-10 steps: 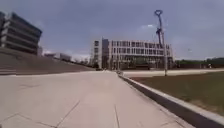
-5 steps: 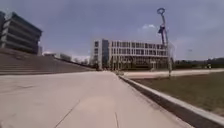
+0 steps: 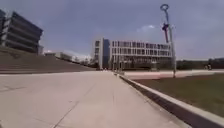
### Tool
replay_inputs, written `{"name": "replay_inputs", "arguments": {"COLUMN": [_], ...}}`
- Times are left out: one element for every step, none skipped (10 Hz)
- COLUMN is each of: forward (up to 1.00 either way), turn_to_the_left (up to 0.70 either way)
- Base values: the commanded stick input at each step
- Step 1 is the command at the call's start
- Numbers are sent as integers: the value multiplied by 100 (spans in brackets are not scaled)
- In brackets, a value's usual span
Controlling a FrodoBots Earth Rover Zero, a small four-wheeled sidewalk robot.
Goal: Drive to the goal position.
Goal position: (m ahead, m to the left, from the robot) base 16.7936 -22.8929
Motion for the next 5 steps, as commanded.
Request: {"name": "replay_inputs", "arguments": {"forward": [70,70,70,70,70], "turn_to_the_left": [0,0,0,0,0]}}
